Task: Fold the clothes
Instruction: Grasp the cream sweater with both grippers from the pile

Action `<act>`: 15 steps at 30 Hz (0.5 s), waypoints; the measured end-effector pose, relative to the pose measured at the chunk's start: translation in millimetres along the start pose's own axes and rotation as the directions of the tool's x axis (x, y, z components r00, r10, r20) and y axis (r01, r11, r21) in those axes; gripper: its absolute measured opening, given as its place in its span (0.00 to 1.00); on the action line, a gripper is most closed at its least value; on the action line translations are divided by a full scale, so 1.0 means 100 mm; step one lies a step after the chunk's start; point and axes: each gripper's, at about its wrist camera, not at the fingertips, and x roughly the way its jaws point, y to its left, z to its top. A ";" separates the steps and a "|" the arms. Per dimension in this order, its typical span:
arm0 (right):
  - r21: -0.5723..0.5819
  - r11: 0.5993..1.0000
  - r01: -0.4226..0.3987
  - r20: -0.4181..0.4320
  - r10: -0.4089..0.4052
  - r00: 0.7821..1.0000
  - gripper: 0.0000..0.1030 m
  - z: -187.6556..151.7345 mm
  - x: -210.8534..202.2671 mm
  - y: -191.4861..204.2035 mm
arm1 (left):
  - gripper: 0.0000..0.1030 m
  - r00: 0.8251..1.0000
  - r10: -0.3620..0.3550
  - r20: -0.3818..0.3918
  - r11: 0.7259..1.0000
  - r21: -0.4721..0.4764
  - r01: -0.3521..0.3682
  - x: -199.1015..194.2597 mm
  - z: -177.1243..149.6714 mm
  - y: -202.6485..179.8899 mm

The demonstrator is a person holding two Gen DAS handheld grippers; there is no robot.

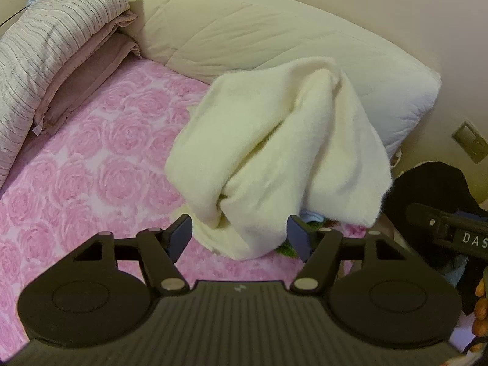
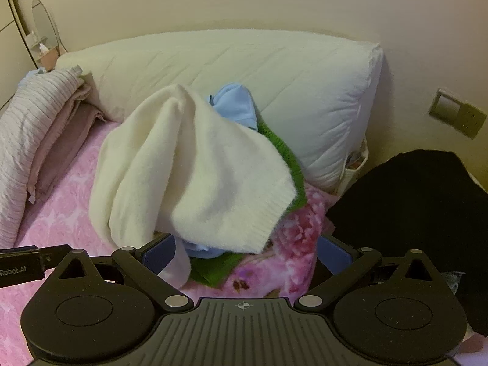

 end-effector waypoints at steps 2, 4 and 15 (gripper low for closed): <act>0.007 1.000 -0.006 -0.004 0.006 1.000 0.99 0.06 0.05 0.00 | 0.63 1.000 -0.002 -0.001 1.000 0.002 0.002 0.04 0.04 0.00; 0.010 1.000 -0.012 -0.009 0.012 1.000 0.99 0.11 0.09 0.00 | 0.63 1.000 -0.004 -0.002 1.000 0.005 0.004 0.07 0.08 0.00; 0.009 0.999 -0.038 -0.020 0.038 0.999 0.99 0.27 0.36 0.02 | 0.63 1.000 -0.021 -0.014 1.000 0.009 0.022 0.28 0.22 -0.03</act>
